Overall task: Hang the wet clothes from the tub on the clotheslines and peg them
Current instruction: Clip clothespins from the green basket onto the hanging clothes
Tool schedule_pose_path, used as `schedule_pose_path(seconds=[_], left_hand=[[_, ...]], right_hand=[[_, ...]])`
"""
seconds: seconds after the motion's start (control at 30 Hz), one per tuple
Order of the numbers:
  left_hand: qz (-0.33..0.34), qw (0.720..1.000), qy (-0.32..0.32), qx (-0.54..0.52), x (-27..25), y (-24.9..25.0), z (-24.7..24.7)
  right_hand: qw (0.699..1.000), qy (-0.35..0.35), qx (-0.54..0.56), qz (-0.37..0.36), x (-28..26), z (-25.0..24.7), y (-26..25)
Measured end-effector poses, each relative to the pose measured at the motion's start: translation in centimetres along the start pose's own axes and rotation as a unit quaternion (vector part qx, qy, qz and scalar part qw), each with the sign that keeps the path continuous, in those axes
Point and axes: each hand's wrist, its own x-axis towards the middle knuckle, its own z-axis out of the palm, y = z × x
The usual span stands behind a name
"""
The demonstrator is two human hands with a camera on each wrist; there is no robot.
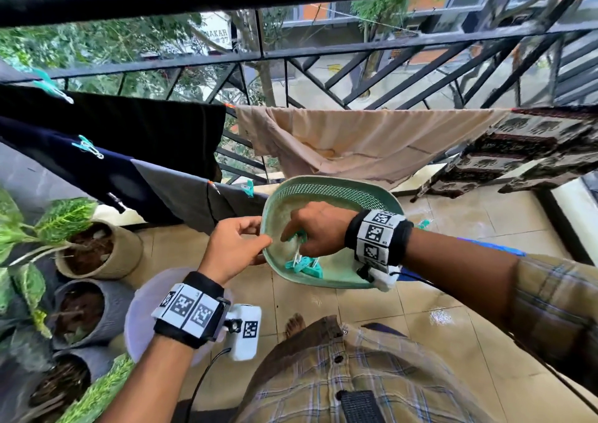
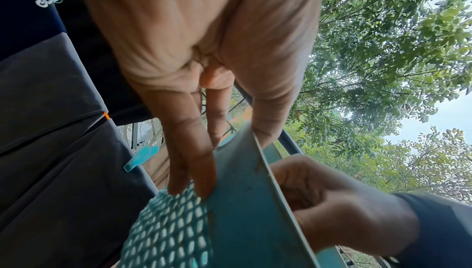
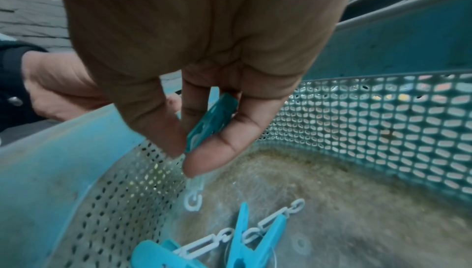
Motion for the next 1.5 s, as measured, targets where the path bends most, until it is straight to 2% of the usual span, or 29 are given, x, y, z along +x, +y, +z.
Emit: schedule_pose_path(seconds=[0.27, 0.43, 0.5, 0.67, 0.77, 0.83, 0.93, 1.1, 1.23, 1.4, 1.5], left_hand=[[0.0, 1.0, 0.007, 0.025, 1.2, 1.6, -0.5], [0.009, 0.999, 0.015, 0.044, 3.2, 2.5, 0.7], [-0.003, 0.999, 0.025, 0.043, 4.1, 3.0, 1.3], [-0.04, 0.998, 0.046, 0.03, 6.3, 4.1, 2.8], [-0.062, 0.996, 0.06, 0.008, 7.6, 4.4, 3.1], [-0.063, 0.995, 0.071, -0.002, 8.0, 4.9, 3.4], [-0.068, 0.993, 0.091, -0.023, 8.4, 5.6, 3.7], [-0.09, 0.988, 0.123, -0.041, 9.3, 6.1, 4.0], [-0.107, 0.98, 0.153, -0.062, 9.8, 5.6, 4.3], [-0.132, 0.975, 0.164, -0.066, 10.2, 5.1, 4.9], [-0.14, 0.974, 0.167, -0.06, 10.3, 5.0, 5.2]], right_hand=[[0.997, 0.077, 0.013, -0.01, -0.4, -1.8, 2.0], [0.982, 0.168, 0.019, -0.084, -1.6, -4.5, 5.6], [0.975, 0.2, 0.038, -0.085, -2.0, -6.3, 7.5], [0.959, 0.262, 0.099, -0.034, -2.6, -10.6, 13.9], [0.936, 0.322, 0.141, 0.03, -2.2, -12.4, 18.8], [0.923, 0.337, 0.171, 0.077, -2.0, -13.3, 22.0], [0.915, 0.324, 0.211, 0.116, -1.1, -13.5, 26.4], [0.871, 0.368, 0.262, 0.191, 1.9, -11.6, 31.6], [0.837, 0.409, 0.308, 0.192, 3.6, -10.0, 33.2], [0.835, 0.423, 0.313, 0.162, 5.2, -8.5, 33.9], [0.842, 0.416, 0.294, 0.176, 5.8, -8.1, 34.5]])
